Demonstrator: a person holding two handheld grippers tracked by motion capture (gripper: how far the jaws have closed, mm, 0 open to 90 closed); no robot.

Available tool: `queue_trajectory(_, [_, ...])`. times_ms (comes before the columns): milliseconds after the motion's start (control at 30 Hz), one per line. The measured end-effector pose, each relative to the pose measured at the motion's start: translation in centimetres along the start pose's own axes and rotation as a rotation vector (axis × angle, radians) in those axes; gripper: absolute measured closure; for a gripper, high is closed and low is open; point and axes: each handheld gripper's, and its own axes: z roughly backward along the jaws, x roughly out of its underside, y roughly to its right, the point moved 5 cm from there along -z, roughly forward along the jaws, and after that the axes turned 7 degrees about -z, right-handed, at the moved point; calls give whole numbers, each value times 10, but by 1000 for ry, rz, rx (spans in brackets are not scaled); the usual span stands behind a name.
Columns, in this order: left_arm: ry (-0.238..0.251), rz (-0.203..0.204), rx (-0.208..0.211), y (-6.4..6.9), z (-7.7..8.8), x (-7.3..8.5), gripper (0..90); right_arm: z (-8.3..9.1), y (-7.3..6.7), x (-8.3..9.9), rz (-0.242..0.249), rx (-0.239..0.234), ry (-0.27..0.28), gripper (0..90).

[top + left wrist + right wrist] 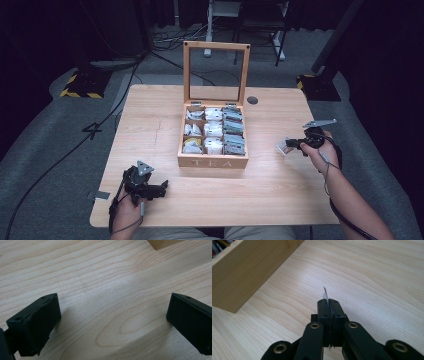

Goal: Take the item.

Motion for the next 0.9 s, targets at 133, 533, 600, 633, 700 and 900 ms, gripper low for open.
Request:
queue_trajectory(133, [0,2,-1,0,0,0,0,-1,2,1,-19,2,-8,874])
queue_trajectory(533, [0,0,0,0,0,0,0,-1,18,2,-47,47,3,568])
queue_trajectory(600, [0,-1,0,0,0,0,0,1,20,2,-50,51,7,561])
queue_trajectory(633, [0,-1,0,0,0,0,0,2,21,1,-48,55,12,555])
queue_trajectory(700, [0,-1,0,0,0,0,0,5,23,0,-46,59,19,546])
queue_trajectory(900, [-1,2,-2,0,0,0,0,14,21,-3,-34,51,59,524])
